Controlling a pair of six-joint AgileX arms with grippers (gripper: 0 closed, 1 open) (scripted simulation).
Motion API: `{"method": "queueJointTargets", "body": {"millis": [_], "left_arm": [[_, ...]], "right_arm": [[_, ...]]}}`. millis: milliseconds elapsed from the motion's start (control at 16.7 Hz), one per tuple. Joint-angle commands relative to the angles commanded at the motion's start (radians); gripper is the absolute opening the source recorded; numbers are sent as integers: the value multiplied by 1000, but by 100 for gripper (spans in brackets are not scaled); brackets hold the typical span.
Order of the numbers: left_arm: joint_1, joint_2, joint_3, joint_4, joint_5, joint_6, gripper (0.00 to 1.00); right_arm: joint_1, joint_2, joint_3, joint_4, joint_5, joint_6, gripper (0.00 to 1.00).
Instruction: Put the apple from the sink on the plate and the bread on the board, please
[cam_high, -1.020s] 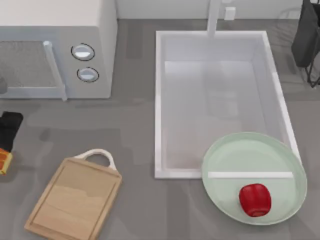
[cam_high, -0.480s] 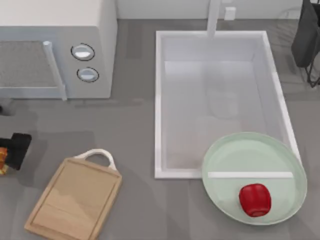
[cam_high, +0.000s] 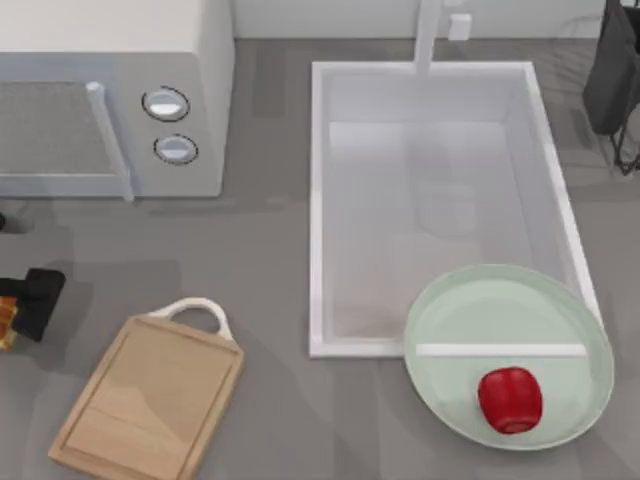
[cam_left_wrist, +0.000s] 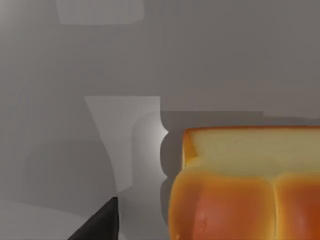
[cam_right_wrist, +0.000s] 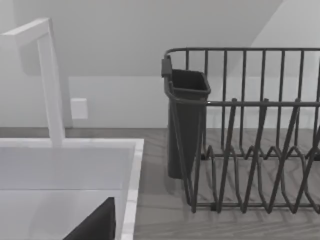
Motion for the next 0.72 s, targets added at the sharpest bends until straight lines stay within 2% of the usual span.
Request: {"method": "queueJointTargets", "body": {"millis": [720], "left_arm": [[0, 0, 0, 0, 0, 0, 10]], "right_arm": [[0, 0, 0, 0, 0, 0, 100]]}}
